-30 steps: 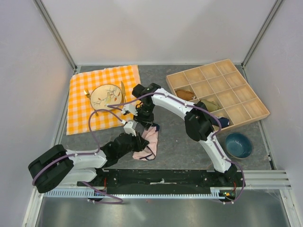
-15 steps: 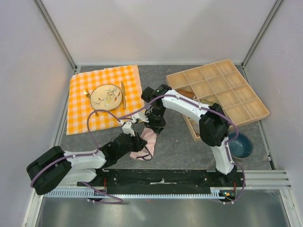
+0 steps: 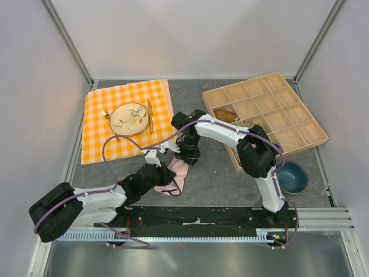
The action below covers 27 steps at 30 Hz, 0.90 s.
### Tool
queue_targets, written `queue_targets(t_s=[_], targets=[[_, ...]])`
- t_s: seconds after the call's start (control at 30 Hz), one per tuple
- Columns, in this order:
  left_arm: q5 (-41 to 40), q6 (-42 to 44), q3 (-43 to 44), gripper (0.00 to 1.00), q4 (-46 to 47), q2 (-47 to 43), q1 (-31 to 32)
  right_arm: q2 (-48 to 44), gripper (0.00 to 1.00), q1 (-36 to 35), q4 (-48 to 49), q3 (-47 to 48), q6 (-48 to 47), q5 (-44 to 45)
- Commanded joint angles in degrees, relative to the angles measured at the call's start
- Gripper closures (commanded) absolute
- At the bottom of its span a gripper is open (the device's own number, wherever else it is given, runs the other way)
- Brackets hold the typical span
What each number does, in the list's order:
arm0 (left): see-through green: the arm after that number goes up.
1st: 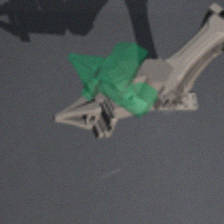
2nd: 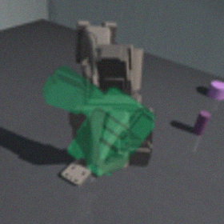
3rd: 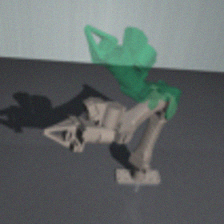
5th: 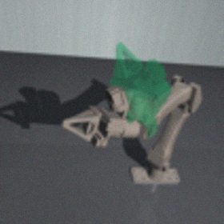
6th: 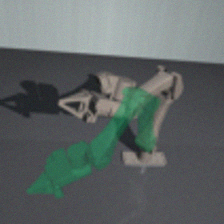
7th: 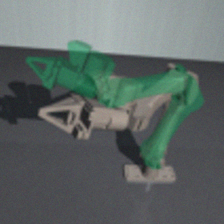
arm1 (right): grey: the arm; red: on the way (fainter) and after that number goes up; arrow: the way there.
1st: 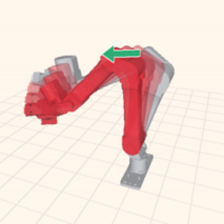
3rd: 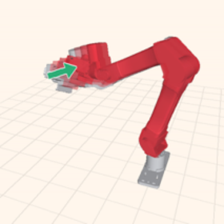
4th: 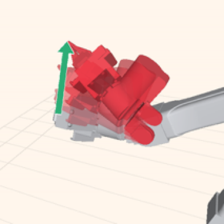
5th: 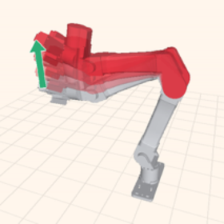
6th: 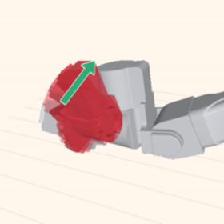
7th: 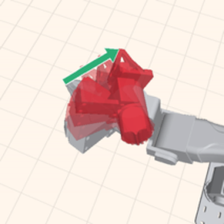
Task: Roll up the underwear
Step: Fold the underwear at the center of the board.
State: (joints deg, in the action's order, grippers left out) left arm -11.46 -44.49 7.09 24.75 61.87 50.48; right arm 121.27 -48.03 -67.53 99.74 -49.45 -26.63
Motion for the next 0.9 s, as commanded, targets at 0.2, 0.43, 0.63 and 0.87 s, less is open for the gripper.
queue_targets(t_s=[0.2, 0.43, 0.63, 0.87], targets=[[-0.23, 0.81, 0.47, 0.72, 2.14, -1.31, 0.15, 3.79, 0.76, -1.45, 13.02, 1.85, 9.54, -1.05], [-0.49, 0.81, -0.24, 0.72, 1.44, -2.19, 0.06, 4.15, 0.76, -1.45, 17.95, 2.38, 13.41, 1.93], [-0.49, 0.81, -0.85, 0.71, 1.09, -2.80, -0.29, 4.50, 0.76, -1.28, 19.28, 3.09, 14.56, 1.59], [-0.31, 0.81, -1.12, 0.71, 0.56, -3.33, -0.55, 4.59, 0.75, -0.57, 20.94, 4.05, 16.66, 2.99]])
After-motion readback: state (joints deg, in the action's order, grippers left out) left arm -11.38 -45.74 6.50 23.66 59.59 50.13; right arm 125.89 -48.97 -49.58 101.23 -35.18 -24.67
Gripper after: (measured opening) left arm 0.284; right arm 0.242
